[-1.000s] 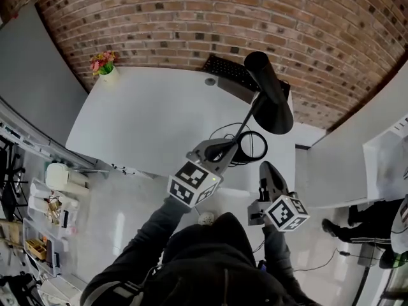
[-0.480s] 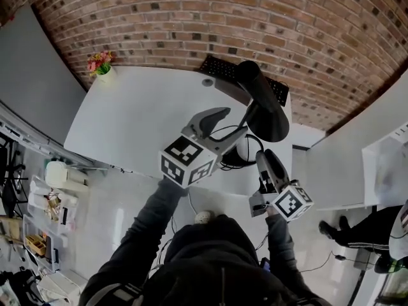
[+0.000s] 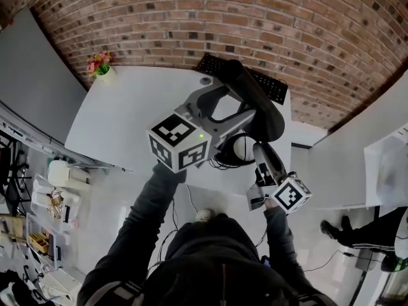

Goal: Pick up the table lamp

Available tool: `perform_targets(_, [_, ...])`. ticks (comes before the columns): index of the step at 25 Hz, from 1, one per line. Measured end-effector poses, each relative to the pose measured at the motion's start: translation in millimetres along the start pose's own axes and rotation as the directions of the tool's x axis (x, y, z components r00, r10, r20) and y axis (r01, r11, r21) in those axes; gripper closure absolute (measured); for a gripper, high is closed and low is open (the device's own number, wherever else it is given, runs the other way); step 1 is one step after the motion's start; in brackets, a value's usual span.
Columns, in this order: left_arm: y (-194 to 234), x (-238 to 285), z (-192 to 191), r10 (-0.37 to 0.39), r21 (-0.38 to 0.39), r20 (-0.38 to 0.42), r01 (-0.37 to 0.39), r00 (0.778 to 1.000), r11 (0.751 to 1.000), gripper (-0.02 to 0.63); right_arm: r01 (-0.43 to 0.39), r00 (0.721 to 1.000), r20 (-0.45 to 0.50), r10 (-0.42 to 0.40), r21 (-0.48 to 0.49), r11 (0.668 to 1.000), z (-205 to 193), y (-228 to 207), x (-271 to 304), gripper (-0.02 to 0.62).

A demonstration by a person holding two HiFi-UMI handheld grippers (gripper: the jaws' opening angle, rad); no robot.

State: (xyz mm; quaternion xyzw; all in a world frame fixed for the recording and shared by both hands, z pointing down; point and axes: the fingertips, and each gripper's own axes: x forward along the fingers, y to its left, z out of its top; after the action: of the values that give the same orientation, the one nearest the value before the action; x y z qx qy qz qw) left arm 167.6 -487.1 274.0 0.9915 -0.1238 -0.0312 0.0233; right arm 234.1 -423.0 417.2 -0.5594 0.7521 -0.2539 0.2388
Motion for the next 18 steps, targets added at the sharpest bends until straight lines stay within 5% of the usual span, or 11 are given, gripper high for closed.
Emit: perform_targets(18, [-10.3, 19.5, 29.7, -0.014, 0.075, 0.037, 0.011, 0.999, 0.997, 0.299, -0.068, 0.998, 0.013, 0.067, 0.105, 0.992, 6.5, -3.6, -1.4, 0.428])
